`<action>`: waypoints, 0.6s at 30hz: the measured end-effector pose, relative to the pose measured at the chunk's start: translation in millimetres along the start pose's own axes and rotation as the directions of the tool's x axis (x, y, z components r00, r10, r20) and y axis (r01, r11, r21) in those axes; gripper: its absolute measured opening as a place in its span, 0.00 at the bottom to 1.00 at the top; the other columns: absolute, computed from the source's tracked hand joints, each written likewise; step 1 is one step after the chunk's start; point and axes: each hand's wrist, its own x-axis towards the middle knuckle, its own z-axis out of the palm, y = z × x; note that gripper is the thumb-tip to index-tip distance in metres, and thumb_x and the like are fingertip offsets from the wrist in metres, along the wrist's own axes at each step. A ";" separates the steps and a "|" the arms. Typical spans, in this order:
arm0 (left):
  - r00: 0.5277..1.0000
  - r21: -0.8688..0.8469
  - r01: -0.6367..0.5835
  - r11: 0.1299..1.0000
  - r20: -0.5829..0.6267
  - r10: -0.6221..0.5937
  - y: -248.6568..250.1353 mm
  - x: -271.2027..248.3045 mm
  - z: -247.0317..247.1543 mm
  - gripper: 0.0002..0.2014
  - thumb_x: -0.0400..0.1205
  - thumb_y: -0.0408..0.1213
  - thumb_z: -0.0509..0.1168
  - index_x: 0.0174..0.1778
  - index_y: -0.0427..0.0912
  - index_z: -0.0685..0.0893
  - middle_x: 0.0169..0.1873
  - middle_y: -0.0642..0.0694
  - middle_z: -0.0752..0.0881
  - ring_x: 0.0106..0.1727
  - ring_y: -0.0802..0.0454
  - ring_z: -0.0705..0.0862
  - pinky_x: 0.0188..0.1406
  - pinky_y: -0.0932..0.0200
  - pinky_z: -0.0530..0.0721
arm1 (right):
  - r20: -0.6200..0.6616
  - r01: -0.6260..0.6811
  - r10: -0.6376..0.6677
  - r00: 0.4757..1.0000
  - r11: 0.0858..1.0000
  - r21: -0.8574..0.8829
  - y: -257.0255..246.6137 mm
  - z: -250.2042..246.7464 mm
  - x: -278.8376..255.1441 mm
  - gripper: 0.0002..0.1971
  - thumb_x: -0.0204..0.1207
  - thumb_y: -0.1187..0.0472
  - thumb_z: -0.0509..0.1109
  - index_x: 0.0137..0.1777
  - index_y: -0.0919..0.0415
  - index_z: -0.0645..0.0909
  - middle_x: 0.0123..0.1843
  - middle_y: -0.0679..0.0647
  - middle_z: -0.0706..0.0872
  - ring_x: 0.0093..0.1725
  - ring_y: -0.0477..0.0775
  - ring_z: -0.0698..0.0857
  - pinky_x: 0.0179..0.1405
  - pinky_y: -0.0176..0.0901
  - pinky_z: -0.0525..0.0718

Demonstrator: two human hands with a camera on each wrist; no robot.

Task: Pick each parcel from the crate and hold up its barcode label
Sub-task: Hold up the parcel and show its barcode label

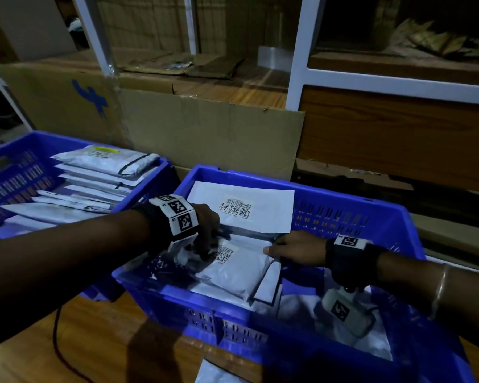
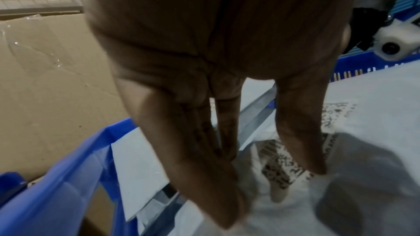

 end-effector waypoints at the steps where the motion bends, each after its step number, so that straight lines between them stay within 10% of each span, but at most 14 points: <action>1: 1.000 0.026 -0.025 0.999 0.006 0.025 1.1 -1.3 -2.1 0.11 0.71 0.42 0.79 0.38 0.46 0.82 0.16 0.57 0.80 0.18 0.70 0.76 0.29 0.69 0.76 | -0.009 -0.008 0.008 1.000 1.000 0.002 0.5 0.3 0.2 0.26 0.80 0.37 0.64 0.44 0.62 0.85 0.47 0.62 0.89 0.49 0.61 0.87 0.54 0.50 0.83; 3: 0.999 0.070 -0.044 0.997 -0.006 0.045 0.8 0.7 -2.9 0.14 0.70 0.44 0.80 0.43 0.42 0.85 0.13 0.59 0.79 0.13 0.70 0.74 0.25 0.70 0.73 | -0.009 -0.020 0.020 1.000 0.999 0.044 4.2 1.2 0.7 0.24 0.80 0.40 0.66 0.53 0.63 0.86 0.53 0.61 0.89 0.53 0.60 0.87 0.56 0.51 0.83; 7: 0.998 0.088 -0.043 0.995 -0.048 0.048 0.8 1.8 -0.5 0.28 0.69 0.49 0.80 0.61 0.39 0.84 0.39 0.51 0.90 0.27 0.62 0.80 0.36 0.66 0.78 | -0.004 0.018 -0.018 1.000 0.989 0.147 6.0 0.6 -4.7 0.21 0.81 0.43 0.67 0.53 0.63 0.86 0.50 0.57 0.90 0.52 0.57 0.88 0.56 0.50 0.84; 11: 0.994 0.067 -0.064 0.996 -0.085 0.070 2.4 -0.2 0.3 0.27 0.68 0.50 0.80 0.59 0.40 0.85 0.16 0.56 0.79 0.17 0.68 0.75 0.32 0.67 0.78 | -0.014 -0.007 0.005 1.000 0.992 -0.124 -0.4 -10.9 -15.9 0.26 0.82 0.39 0.61 0.28 0.54 0.79 0.29 0.48 0.81 0.32 0.47 0.80 0.38 0.42 0.77; 18: 0.992 -0.030 -0.103 0.994 -0.074 0.100 -3.3 -1.7 2.6 0.28 0.66 0.49 0.82 0.60 0.42 0.87 0.18 0.58 0.80 0.12 0.72 0.74 0.22 0.75 0.74 | 0.013 0.052 -0.050 0.999 0.968 -0.245 -12.3 -11.9 -12.5 0.29 0.79 0.34 0.62 0.43 0.62 0.85 0.42 0.58 0.88 0.44 0.55 0.85 0.46 0.49 0.82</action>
